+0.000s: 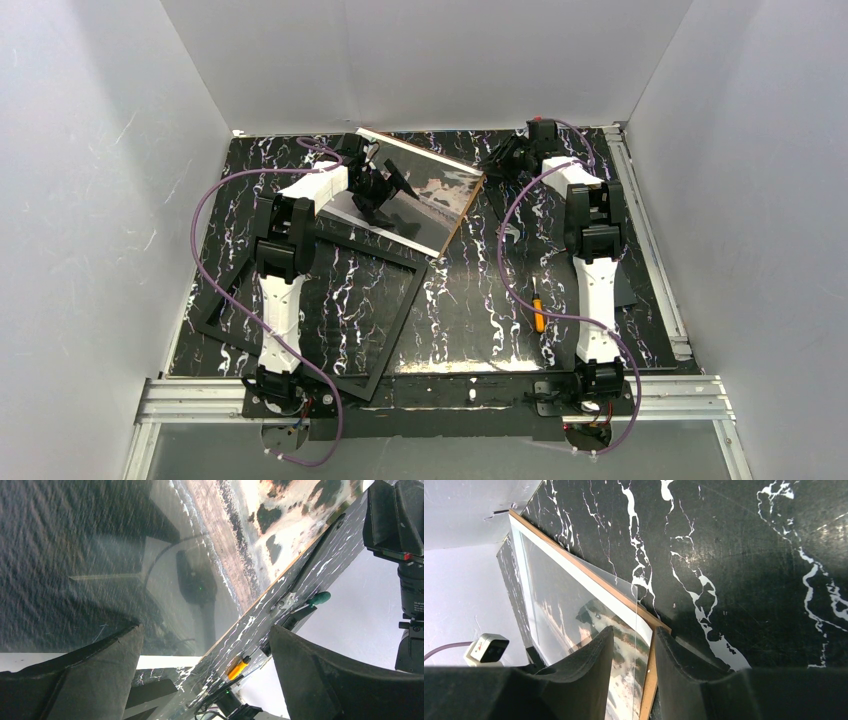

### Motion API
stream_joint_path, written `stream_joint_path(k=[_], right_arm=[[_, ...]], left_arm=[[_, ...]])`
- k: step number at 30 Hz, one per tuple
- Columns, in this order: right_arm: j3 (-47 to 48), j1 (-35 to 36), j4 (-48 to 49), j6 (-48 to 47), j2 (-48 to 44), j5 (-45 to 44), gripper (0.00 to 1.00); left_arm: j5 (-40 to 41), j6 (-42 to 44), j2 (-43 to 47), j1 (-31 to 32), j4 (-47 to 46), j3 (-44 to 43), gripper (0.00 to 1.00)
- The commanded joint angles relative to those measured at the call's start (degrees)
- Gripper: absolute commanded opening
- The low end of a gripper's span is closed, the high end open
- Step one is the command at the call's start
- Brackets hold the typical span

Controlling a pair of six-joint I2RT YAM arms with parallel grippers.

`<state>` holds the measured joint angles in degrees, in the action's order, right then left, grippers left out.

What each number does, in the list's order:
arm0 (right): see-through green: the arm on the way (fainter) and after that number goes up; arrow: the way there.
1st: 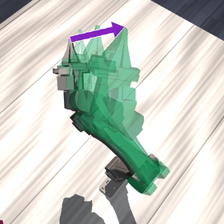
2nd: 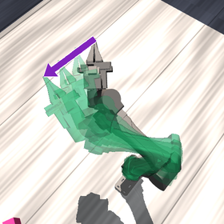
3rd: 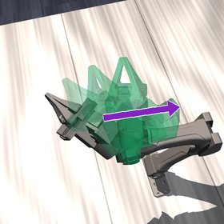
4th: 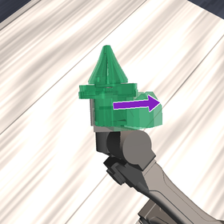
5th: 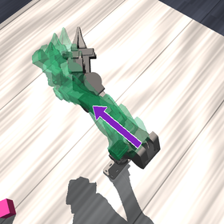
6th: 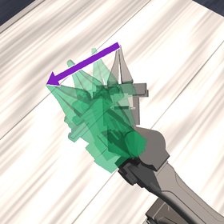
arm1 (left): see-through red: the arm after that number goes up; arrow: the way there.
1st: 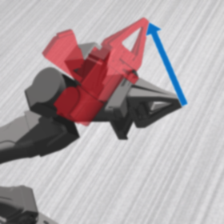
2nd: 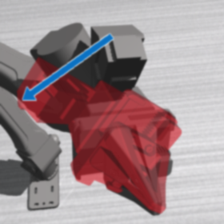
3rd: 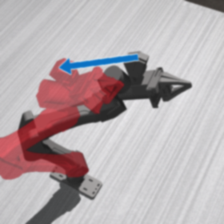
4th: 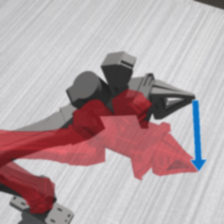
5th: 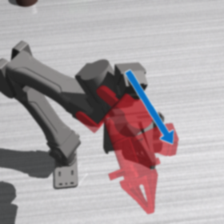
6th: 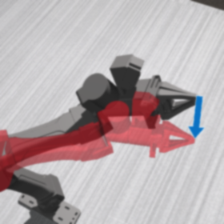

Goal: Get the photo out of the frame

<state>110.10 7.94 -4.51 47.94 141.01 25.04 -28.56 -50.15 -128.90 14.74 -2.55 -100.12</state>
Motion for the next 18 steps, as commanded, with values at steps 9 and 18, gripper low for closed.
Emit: stream_joint_path(k=[9, 18], right_arm=[[-1.0, -0.1, 5.2, 3.6, 0.8, 3.4, 0.41], [-2.5, 0.0, 2.5, 4.0, -0.2, 1.2, 0.40]], left_arm=[[2.5, 1.1, -3.2, -0.3, 7.2, 2.2, 1.00], [2.5, 0.9, -3.3, -0.3, 6.9, 2.2, 1.00]])
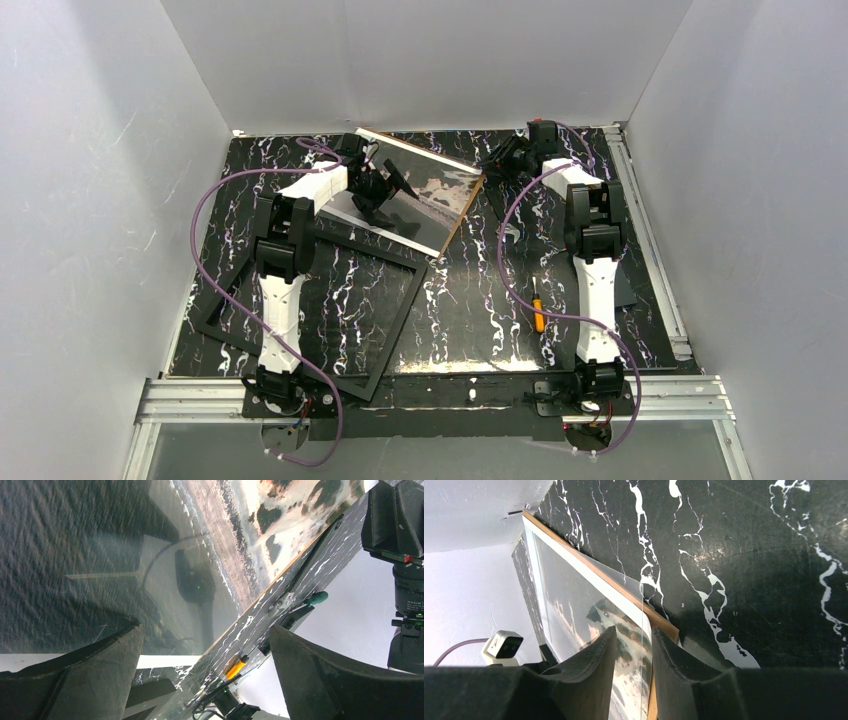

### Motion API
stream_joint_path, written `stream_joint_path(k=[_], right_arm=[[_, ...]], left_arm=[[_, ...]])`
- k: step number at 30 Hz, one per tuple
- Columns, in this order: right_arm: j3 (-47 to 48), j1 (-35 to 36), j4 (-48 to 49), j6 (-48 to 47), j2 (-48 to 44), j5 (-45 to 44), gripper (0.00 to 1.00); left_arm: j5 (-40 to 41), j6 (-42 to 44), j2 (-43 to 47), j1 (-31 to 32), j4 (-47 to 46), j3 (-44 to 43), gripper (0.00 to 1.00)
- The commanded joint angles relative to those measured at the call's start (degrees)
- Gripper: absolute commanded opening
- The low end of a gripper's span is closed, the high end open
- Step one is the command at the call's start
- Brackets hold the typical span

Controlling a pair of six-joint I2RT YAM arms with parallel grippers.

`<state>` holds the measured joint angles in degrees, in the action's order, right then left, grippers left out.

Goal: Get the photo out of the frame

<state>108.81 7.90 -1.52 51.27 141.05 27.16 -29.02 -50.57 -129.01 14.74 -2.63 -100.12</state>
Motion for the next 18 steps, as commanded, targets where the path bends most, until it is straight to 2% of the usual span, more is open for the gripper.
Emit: stream_joint_path(k=[1, 11, 18], right_arm=[[-1.5, 0.1, -1.1, 0.9, -0.5, -1.8, 0.40], [1.8, 0.4, -6.2, 2.7, 0.8, -0.9, 0.42], [1.4, 0.9, -4.2, 5.1, 1.3, 0.8, 0.41]], left_arm=[[2.9, 1.3, -3.1, -0.3, 7.1, 2.2, 1.00], [2.8, 1.0, -3.0, -0.3, 6.9, 2.3, 1.00], [2.7, 0.9, -2.9, -0.2, 6.8, 2.3, 1.00]])
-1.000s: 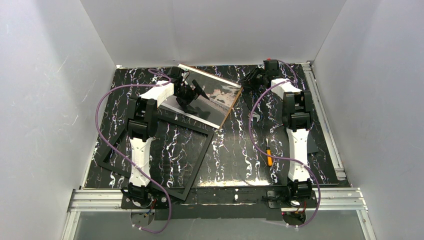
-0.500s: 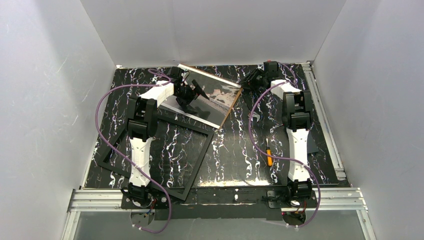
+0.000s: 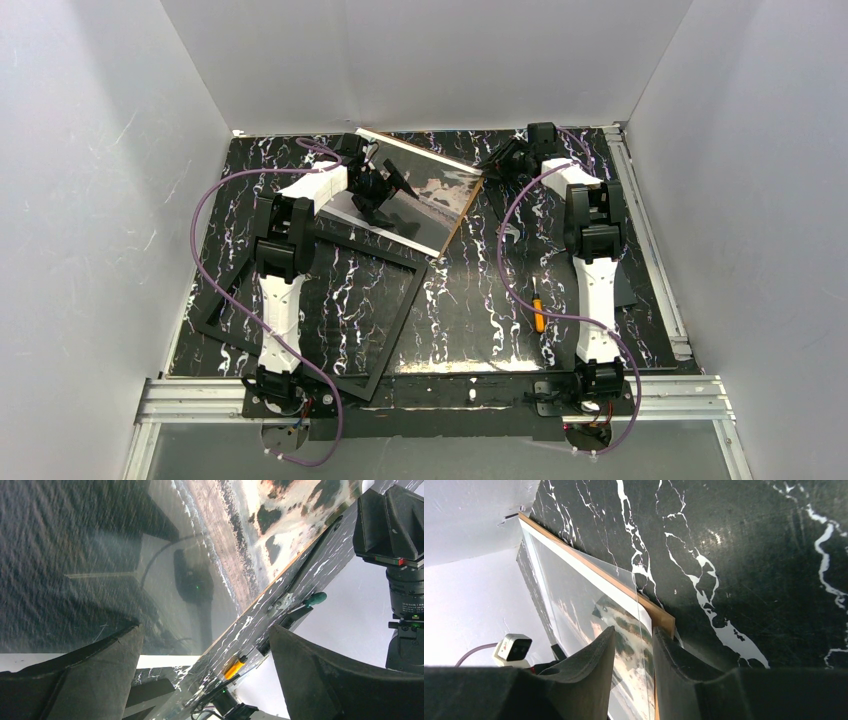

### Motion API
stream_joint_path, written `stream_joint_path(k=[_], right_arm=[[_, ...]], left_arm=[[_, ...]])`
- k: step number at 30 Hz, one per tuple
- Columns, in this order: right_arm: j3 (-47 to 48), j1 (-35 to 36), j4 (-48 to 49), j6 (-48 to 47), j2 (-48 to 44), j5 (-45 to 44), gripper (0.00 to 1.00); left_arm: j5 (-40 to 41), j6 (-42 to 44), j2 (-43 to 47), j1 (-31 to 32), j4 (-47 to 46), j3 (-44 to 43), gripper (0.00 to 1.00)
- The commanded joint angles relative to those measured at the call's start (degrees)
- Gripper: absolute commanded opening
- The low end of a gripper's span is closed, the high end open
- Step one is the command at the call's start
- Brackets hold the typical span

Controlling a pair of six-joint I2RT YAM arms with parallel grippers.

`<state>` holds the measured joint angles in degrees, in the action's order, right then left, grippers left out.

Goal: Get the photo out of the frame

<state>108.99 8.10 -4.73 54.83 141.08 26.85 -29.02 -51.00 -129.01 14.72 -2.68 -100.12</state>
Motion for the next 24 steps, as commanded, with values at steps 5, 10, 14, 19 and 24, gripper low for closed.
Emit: stream_joint_path(k=[5, 10, 14, 19, 24], right_arm=[[1.2, 0.7, 0.2, 2.8, 1.7, 2.4, 0.39], [1.8, 0.7, 0.1, 3.3, 2.2, 2.4, 0.33], [2.8, 0.8, 0.1, 3.6, 2.7, 2.4, 0.28], [4.5, 0.8, -1.1, 2.7, 3.4, 2.3, 0.28], [5.0, 0.9, -1.4, 2.5, 3.7, 2.4, 0.21]], left_arm=[[2.8, 1.4, -2.9, -0.3, 6.9, 2.2, 1.00], [2.7, 1.3, -2.9, -0.3, 6.9, 2.1, 1.00], [2.7, 1.3, -3.0, -0.3, 6.9, 2.2, 1.00], [2.7, 1.5, -2.8, -0.3, 7.0, 2.2, 1.00], [2.6, 1.3, -3.0, -0.4, 6.7, 2.3, 1.00]])
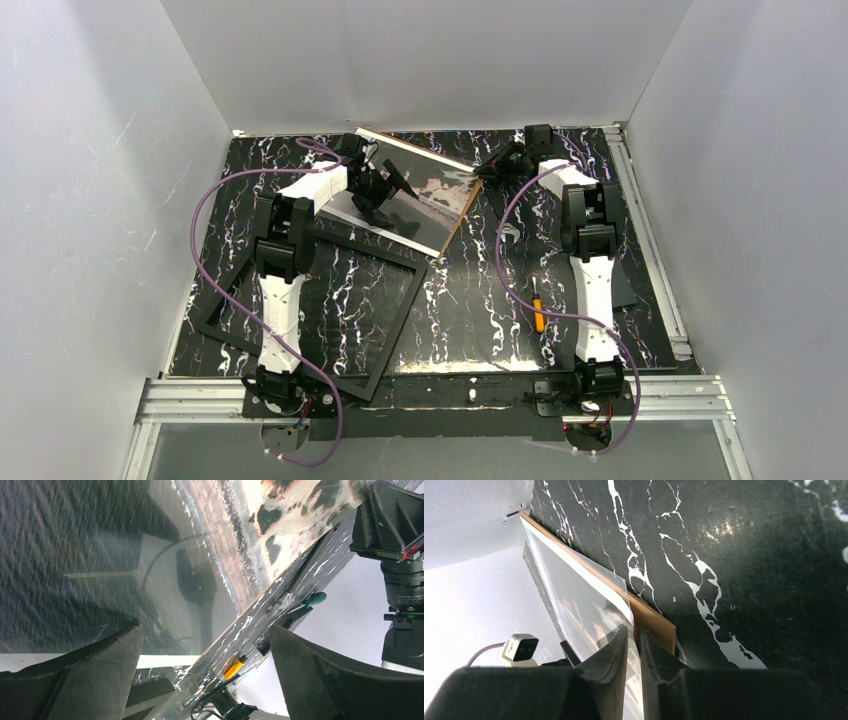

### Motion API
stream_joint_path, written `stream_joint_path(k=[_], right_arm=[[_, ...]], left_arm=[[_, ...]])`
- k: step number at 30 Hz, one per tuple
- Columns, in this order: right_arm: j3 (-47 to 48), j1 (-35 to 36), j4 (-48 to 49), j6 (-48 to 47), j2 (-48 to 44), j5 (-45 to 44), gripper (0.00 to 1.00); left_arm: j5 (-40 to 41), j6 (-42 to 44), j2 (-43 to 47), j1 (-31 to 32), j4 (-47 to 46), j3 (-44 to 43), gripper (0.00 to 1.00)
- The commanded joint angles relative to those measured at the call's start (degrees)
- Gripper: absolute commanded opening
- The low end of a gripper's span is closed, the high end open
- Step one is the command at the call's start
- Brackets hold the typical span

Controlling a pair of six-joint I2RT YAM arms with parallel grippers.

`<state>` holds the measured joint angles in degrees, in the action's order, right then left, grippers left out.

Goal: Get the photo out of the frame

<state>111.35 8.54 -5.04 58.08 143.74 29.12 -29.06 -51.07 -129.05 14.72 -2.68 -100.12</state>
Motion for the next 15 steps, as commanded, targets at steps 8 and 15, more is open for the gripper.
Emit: stream_joint_path(k=[8, 15], right_arm=[[2.4, 0.4, 2.3, -1.1, 1.7, 2.4, 0.01], [-5.0, 0.4, 17.4, -4.3, -4.1, 5.4, 0.01]], left_arm=[[2.4, 1.4, -2.7, -0.3, 6.9, 2.0, 1.00], [0.8, 3.4, -1.3, -0.3, 8.9, 0.0, 1.00]])
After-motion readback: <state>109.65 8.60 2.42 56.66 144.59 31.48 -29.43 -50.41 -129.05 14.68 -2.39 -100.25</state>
